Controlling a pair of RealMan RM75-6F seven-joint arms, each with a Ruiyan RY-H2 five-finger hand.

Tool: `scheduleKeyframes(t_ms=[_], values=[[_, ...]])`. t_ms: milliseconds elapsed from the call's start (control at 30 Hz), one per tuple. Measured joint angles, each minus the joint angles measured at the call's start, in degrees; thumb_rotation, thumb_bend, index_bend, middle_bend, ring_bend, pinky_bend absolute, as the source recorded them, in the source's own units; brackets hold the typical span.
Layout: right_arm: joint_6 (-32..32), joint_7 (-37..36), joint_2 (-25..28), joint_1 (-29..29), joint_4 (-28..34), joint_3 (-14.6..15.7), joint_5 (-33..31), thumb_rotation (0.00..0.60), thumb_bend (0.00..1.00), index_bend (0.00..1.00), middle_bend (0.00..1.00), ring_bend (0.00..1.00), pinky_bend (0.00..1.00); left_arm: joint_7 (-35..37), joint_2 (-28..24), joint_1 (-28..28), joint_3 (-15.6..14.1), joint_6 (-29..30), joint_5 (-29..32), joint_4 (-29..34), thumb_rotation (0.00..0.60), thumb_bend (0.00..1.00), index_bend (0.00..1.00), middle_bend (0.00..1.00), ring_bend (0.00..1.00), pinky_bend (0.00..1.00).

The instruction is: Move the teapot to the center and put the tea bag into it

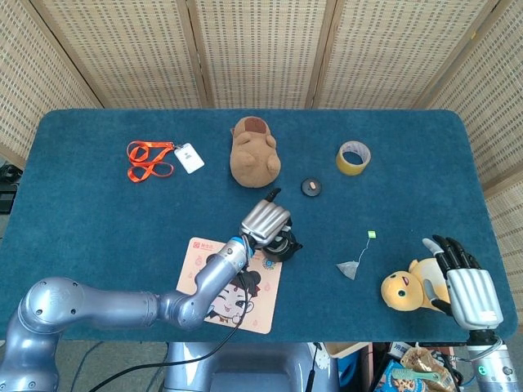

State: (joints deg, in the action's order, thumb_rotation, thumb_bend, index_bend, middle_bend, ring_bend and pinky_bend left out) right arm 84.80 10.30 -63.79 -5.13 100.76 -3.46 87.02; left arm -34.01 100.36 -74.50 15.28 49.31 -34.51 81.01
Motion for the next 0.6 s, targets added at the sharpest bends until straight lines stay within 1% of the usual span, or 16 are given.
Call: scheduleKeyframes(t_ms=[400,500,600], values=[[-0.04,-0.76,-0.31,0.2,-0.82,0.1,-0.4,0.6,0.57,0.18,0.21,0.14,0.31,-3.04,2.71,-1.99,-0.65,-0.09,1.88,-2.32,0.6,0.46,0.82,0.74,0.63,0.0],[0.02,-0.88,-0.33,0.3,-0.93,0.11,-0.55,0.6,0.57,0.18,0.21,0.14,0.31,-3.29,3.07,-2.18,-0.64,0.01,2.09,-2.5,0.6,0.46,0.82,0.7,0.6,0.0],[0.05,-1.01,-0.3,0.39,-1.05,0.16,-0.61,0.6,0.57,0.18,0.21,0.14,0.31,-3.49,3.28,-2.29,-0.66,0.07,2.16,-2.59,0.6,0.46,0.77,0.64,0.53,0.0]])
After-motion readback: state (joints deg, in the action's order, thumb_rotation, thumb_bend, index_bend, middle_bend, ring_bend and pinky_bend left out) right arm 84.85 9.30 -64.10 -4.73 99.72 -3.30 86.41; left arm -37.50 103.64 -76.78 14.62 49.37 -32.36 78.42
